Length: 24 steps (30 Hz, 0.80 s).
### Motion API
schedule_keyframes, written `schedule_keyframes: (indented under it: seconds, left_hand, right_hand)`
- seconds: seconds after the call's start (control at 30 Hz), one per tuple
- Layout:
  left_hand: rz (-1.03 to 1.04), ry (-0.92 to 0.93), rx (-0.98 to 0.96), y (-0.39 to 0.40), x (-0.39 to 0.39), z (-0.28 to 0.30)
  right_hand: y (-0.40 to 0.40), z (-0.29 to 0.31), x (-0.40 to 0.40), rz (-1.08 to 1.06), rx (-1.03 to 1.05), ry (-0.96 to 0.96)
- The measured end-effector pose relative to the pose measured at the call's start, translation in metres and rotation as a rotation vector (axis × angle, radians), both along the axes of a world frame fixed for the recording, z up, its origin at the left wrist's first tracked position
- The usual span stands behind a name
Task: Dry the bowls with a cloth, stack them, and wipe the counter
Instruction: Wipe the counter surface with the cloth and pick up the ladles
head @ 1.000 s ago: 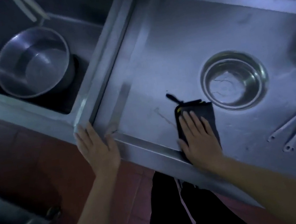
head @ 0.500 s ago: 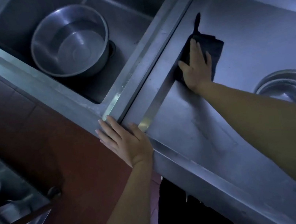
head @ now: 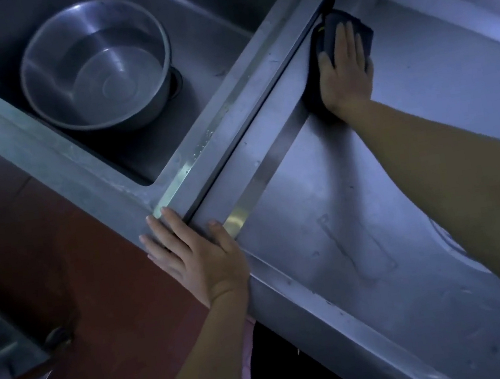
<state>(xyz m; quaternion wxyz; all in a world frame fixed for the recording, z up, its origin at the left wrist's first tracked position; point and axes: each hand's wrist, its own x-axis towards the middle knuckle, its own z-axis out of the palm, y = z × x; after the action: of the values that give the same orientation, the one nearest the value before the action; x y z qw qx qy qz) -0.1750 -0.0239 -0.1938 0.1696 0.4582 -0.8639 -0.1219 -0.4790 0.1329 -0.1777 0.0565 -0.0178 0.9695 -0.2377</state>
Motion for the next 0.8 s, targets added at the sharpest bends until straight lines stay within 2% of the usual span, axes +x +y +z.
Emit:
schedule_keyframes:
  seconds: [0.13,0.3,0.47,0.57,0.73,0.8]
  left_hand:
    - [-0.006,0.01,0.013,0.0,0.0,0.0]
    - [-0.005,-0.005,0.045,0.0,0.0,0.002]
    - [-0.019,-0.004,0.094,0.0,-0.001,0.009]
    - [-0.021,-0.011,0.107,0.0,-0.001,0.01]
    - [-0.019,-0.011,0.108,-0.001,0.001,0.012]
    - [-0.037,-0.01,0.144,-0.001,0.002,0.014]
  right_hand:
    - [-0.007,0.0,0.004,0.141,0.055,0.013]
    - [-0.016,0.001,0.064,0.345,0.079,0.034]
    - [-0.035,-0.008,0.172,0.759,0.093,0.129]
    - [-0.044,-0.015,0.209,0.96,0.109,0.201]
    - [-0.038,-0.019,0.205,1.092,0.157,0.187]
    - [-0.023,-0.019,0.185,1.009,0.178,0.164]
